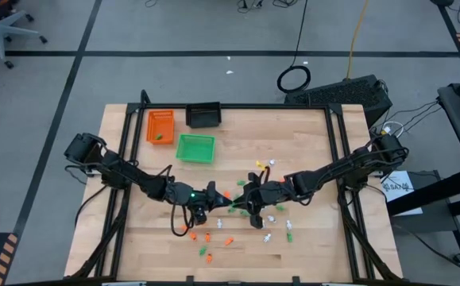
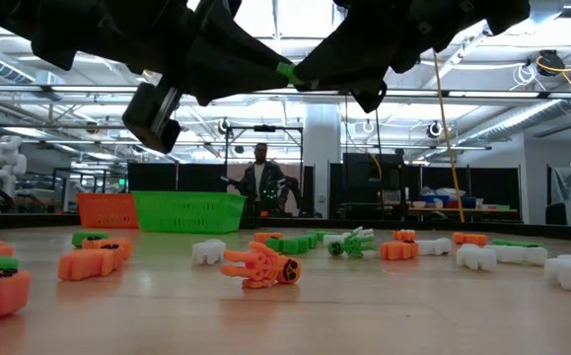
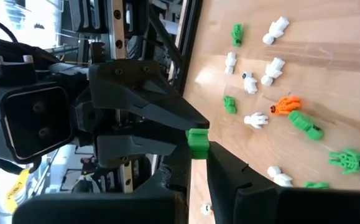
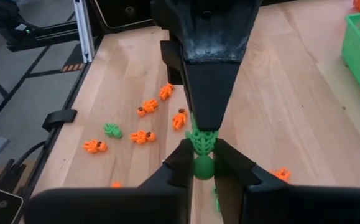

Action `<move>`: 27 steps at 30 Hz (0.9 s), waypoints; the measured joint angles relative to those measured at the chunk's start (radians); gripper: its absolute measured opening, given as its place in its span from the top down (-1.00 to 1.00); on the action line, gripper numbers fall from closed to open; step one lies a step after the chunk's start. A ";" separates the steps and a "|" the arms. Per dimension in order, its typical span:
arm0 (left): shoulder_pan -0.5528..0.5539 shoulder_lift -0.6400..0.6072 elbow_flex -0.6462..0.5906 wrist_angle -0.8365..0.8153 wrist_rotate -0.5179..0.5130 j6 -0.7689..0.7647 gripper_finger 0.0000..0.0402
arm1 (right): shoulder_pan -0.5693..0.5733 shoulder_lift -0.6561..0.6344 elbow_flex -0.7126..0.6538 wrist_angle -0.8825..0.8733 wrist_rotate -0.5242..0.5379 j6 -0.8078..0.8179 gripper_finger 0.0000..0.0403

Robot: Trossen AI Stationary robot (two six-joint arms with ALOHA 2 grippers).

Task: Sort Halloween decoration
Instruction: Put the green skeleton toy into the orange bin

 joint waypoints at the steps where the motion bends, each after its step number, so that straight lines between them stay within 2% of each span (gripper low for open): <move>1: 0.000 0.000 0.000 0.000 0.000 0.000 0.84 | 0.001 0.000 0.000 -0.001 0.010 0.000 0.79; 8: -0.002 0.000 0.000 0.001 -0.024 -0.079 0.84 | 0.019 -0.004 0.000 -0.016 0.040 -0.019 0.45; 14: -0.002 -0.040 -0.015 -0.026 -0.034 -0.172 0.85 | 0.048 -0.056 0.000 -0.136 0.164 0.000 0.24; 19: 0.000 -0.121 -0.015 -0.167 -0.049 -0.211 0.85 | 0.090 -0.091 0.000 -0.226 0.236 0.029 0.21; 27: 0.100 -0.370 -0.016 -0.480 -0.126 -0.398 0.85 | 0.133 -0.081 0.000 -0.280 0.237 0.045 0.21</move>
